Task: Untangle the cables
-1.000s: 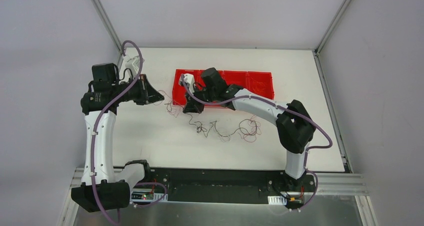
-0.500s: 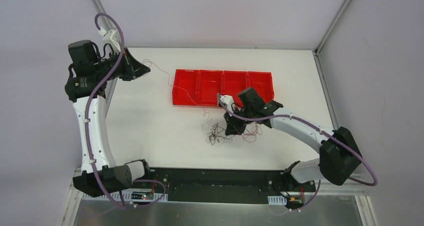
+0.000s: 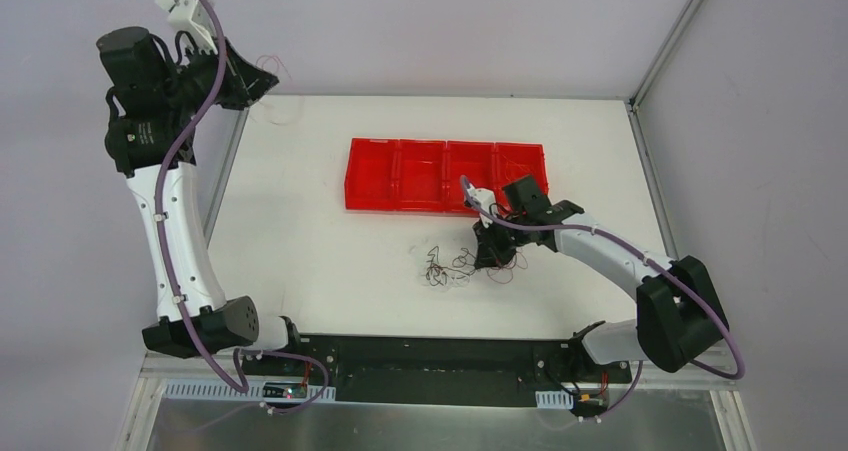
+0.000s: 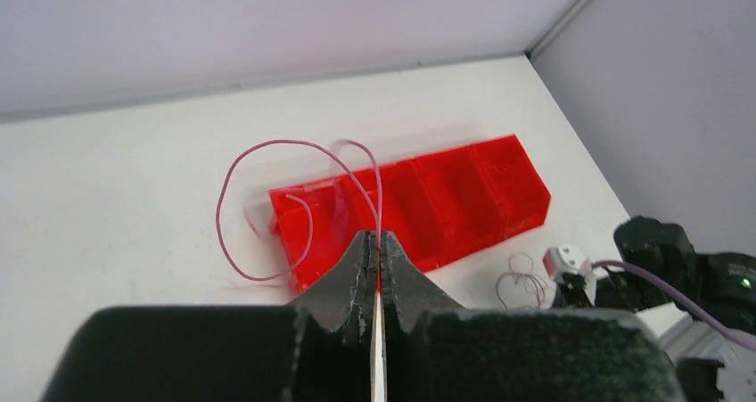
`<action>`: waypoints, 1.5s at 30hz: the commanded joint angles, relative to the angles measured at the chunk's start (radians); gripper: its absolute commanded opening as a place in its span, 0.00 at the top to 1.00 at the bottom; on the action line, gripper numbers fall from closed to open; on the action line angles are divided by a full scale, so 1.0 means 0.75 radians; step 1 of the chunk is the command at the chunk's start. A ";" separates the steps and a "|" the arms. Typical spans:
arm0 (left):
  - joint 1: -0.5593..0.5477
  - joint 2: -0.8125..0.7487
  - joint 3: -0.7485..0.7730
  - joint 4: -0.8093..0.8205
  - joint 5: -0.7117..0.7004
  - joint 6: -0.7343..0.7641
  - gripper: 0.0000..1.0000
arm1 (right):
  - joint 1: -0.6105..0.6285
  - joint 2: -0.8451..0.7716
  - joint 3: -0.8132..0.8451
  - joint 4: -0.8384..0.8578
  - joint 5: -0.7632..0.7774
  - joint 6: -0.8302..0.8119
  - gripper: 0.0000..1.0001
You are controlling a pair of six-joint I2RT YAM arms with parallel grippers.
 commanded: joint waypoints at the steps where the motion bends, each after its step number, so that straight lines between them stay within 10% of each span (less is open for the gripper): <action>1: 0.012 0.073 0.184 0.089 -0.128 -0.025 1.00 | -0.036 -0.045 -0.027 -0.035 -0.013 -0.047 1.00; 17: -0.140 0.083 -0.050 0.300 0.055 -0.118 1.00 | -0.058 -0.097 -0.024 0.009 -0.042 0.037 1.00; 22: -0.347 0.082 -0.145 0.349 -0.015 -0.068 1.00 | -0.060 -0.077 0.015 0.001 -0.041 0.042 1.00; 45: -0.466 0.254 -0.543 0.561 -0.221 0.024 1.00 | -0.062 0.003 0.099 0.009 -0.056 0.073 1.00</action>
